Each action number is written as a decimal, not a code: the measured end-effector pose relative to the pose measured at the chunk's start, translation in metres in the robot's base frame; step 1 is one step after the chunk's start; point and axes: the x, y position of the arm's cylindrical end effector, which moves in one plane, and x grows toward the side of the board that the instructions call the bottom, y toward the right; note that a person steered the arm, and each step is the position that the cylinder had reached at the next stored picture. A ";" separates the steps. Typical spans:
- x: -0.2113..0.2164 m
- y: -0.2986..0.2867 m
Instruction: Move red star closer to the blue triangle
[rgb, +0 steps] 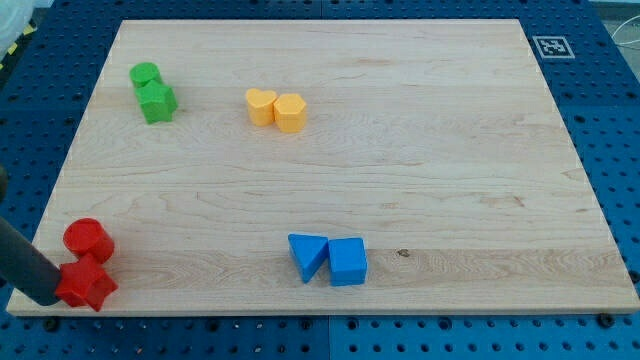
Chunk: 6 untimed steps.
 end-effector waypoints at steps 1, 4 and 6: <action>0.006 0.010; 0.007 0.072; -0.017 0.105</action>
